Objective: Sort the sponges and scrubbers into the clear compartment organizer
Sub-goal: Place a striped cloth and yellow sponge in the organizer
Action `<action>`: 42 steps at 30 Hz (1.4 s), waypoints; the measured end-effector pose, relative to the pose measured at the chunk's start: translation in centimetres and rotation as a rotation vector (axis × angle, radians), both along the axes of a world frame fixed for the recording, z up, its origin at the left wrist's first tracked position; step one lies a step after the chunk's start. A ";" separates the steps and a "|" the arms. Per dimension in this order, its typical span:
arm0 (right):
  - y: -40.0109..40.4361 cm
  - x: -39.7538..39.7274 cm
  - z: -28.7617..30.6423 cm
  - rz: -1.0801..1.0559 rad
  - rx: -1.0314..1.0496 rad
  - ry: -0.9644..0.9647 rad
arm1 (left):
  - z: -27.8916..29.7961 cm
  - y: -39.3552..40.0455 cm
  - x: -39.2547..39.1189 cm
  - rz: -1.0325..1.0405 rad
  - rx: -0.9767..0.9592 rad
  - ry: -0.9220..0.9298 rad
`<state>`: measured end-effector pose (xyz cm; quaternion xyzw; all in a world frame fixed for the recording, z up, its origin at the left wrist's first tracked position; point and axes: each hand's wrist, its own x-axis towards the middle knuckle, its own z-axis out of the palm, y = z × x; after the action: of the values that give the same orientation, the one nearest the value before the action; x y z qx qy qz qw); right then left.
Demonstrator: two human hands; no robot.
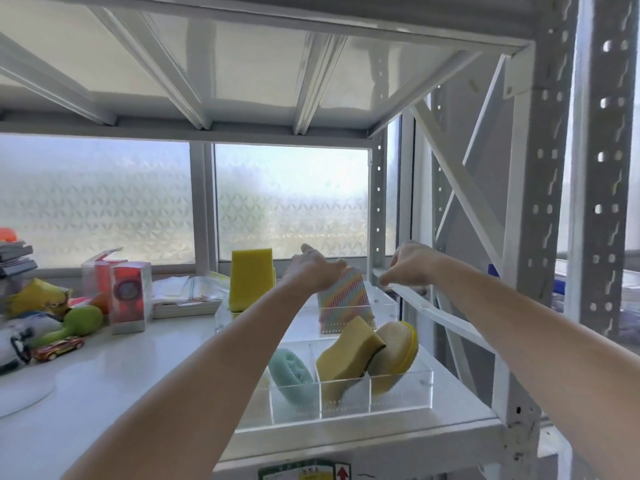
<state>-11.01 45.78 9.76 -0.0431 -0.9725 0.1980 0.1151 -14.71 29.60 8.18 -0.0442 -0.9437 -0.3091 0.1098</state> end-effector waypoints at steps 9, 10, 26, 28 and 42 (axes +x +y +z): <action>-2.6 -4.7 -1.4 0.024 -0.149 -0.101 | -1.1 -1.1 -1.5 -0.054 0.008 -0.136; -2.7 -4.9 -1.7 0.033 -0.175 -0.123 | -1.4 -1.1 -1.7 -0.068 0.008 -0.167; -2.8 -5.8 -2.8 0.124 -0.304 -0.101 | -2.8 -0.8 -2.2 -0.218 0.112 -0.192; -2.7 -5.7 -2.6 0.121 -0.315 -0.074 | -2.8 -0.6 -2.2 -0.214 0.114 -0.145; -2.3 -5.3 -3.0 0.142 -0.251 -0.090 | -3.5 0.3 -3.0 -0.209 0.008 -0.081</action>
<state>-16.34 43.43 6.72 0.0027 -0.9448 0.3237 0.0508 -17.72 29.88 4.67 -0.1293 -0.9363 -0.3241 0.0387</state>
